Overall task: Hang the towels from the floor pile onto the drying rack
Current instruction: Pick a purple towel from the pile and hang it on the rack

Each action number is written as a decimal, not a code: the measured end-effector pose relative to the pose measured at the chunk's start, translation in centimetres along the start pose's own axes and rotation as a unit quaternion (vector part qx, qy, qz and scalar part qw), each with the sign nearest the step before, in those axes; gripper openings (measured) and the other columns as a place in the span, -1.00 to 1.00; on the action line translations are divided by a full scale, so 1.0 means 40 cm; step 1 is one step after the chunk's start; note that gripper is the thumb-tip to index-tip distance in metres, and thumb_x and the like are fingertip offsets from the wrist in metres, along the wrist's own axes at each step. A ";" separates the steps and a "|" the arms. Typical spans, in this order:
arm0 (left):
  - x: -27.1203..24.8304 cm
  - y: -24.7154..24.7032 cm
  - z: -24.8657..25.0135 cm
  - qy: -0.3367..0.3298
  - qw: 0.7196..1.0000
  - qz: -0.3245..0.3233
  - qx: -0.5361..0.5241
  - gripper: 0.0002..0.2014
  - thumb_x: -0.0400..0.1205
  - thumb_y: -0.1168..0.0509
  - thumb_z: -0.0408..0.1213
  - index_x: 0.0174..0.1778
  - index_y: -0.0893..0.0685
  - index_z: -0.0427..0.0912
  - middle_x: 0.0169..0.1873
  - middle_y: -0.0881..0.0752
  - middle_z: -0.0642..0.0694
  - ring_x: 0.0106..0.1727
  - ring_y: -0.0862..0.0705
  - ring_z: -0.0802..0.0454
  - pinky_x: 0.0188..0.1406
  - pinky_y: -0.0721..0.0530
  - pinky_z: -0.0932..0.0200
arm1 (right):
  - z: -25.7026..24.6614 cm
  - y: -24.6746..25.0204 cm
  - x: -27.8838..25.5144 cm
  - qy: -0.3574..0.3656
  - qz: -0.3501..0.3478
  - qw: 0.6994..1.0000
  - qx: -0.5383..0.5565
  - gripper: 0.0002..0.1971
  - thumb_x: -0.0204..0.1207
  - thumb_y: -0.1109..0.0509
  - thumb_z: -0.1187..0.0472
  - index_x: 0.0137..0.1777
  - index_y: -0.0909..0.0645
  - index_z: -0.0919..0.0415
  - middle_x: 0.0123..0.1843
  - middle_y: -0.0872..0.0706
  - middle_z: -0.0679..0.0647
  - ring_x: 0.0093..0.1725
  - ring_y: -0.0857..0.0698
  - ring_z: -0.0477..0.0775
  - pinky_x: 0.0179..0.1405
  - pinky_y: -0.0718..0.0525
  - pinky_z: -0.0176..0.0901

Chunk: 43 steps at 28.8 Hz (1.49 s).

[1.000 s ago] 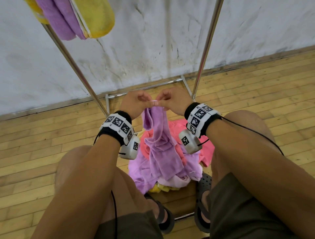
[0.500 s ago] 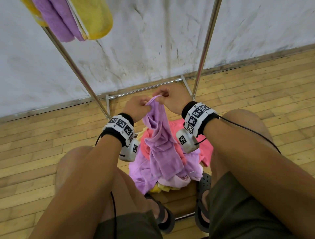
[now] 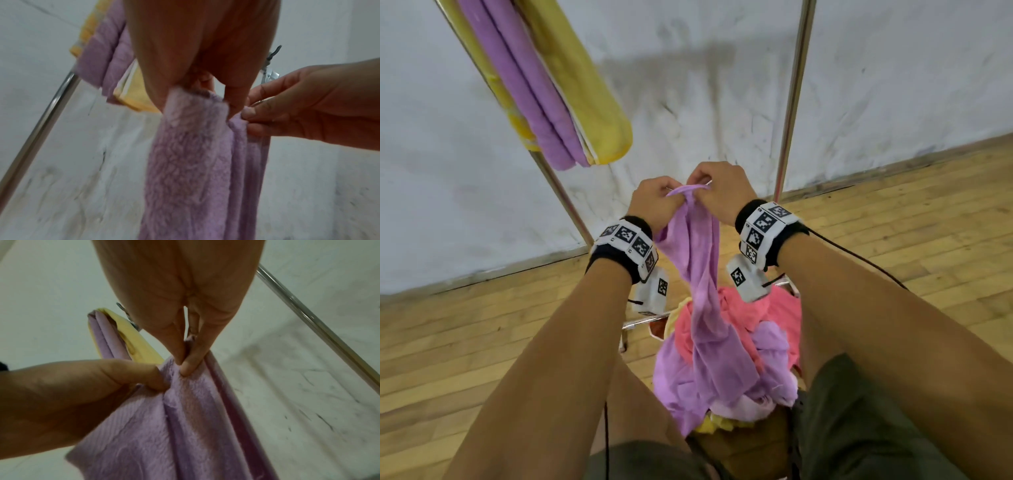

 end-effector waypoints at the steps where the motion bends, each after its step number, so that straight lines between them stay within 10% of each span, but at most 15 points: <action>1: 0.002 0.020 0.024 -0.002 1.000 -0.001 0.003 -0.88 0.32 -0.37 -0.17 -0.25 -0.74 0.02 -0.32 -0.78 -0.05 -0.26 -0.67 0.01 -0.12 -0.70 0.03 | -0.024 0.023 0.010 0.006 0.005 1.000 -0.001 -0.83 0.43 -0.42 0.35 -0.09 -0.77 0.12 -0.08 -0.82 0.00 -0.04 -0.74 0.01 -0.17 -0.55 -0.37; 6: 0.006 0.118 0.138 -0.039 0.991 -0.048 0.121 -0.87 0.34 -0.39 -0.33 -0.23 -0.75 -0.13 -0.35 -0.70 -0.10 -0.33 -0.59 0.01 -0.32 -0.54 0.21 | -0.143 0.116 0.047 0.026 0.030 0.998 0.044 -0.74 0.34 -0.38 0.48 -0.15 -0.80 0.16 -0.19 -0.81 0.02 -0.13 -0.79 0.02 -0.07 -0.81 -0.02; 10: 0.022 0.211 0.219 -0.040 0.990 -0.001 0.133 -0.81 0.31 -0.24 -0.15 -0.48 -0.70 -0.13 -0.55 -0.68 -0.10 -0.48 -0.59 0.05 -0.33 -0.56 0.17 | -0.243 0.174 0.081 0.046 0.041 0.998 0.019 -0.78 0.38 -0.41 0.40 -0.15 -0.80 0.08 -0.13 -0.83 -0.02 -0.08 -0.76 -0.02 -0.01 -0.74 -0.17; 16: 0.068 0.321 0.362 -0.078 0.989 0.046 0.114 -0.86 0.54 -0.36 -0.43 -0.14 -0.77 -0.11 -0.55 -0.64 -0.11 -0.62 -0.56 -0.02 -0.57 -0.54 0.23 | -0.368 0.282 0.157 0.092 0.017 0.991 -0.093 -0.84 0.44 -0.41 0.33 -0.13 -0.77 0.08 -0.17 -0.75 -0.04 -0.06 -0.74 0.06 -0.13 -0.59 -0.23; 21: 0.108 0.390 0.461 -0.135 0.978 0.074 0.141 -0.88 0.56 -0.41 -0.35 -0.03 -0.80 -0.15 -0.30 -0.71 -0.05 -0.25 -0.58 0.04 -0.20 -0.52 0.19 | -0.439 0.375 0.198 0.123 0.048 0.984 -0.116 -0.84 0.46 -0.42 0.28 -0.04 -0.81 0.11 -0.03 -0.82 0.05 0.00 -0.73 0.09 0.04 -0.66 -0.14; 27: 0.116 0.435 0.539 -0.146 0.979 0.093 0.109 -0.86 0.64 -0.31 -0.33 -0.16 -0.69 0.02 -0.50 -0.68 -0.05 -0.59 -0.63 0.07 -0.40 -0.62 0.16 | -0.510 0.437 0.240 0.135 0.077 0.985 -0.070 -0.85 0.43 -0.42 0.25 -0.14 -0.79 0.00 -0.13 -0.78 -0.06 -0.06 -0.74 0.02 0.01 -0.70 -0.15; 34: 0.120 0.468 0.596 -0.147 0.982 0.096 0.071 -0.87 0.49 -0.27 -0.30 -0.19 -0.70 0.00 -0.31 -0.82 -0.25 -0.25 -0.83 -0.22 -0.03 -0.80 -0.26 | -0.558 0.441 0.249 0.151 0.059 0.987 -0.016 -0.90 0.46 -0.47 0.21 -0.08 -0.79 0.04 -0.10 -0.82 -0.05 -0.07 -0.74 -0.04 -0.07 -0.65 -0.24; 43: 0.111 0.464 0.616 -0.109 0.986 0.121 0.027 -0.78 0.55 -0.20 -0.38 -0.25 -0.71 -0.02 -0.40 -0.78 -0.16 -0.30 -0.81 -0.16 -0.05 -0.82 -0.12 | -0.572 0.448 0.240 0.151 0.031 0.988 0.004 -0.74 0.41 -0.28 0.46 -0.17 -0.77 0.18 -0.22 -0.77 -0.08 -0.11 -0.72 0.00 -0.03 -0.68 -0.15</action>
Point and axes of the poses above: each hand's wrist, its own x-axis towards the middle knuckle, its own y-axis out of the back of the hand, z = x × y, the point moved 4 cm from there along x, towards the middle knuckle
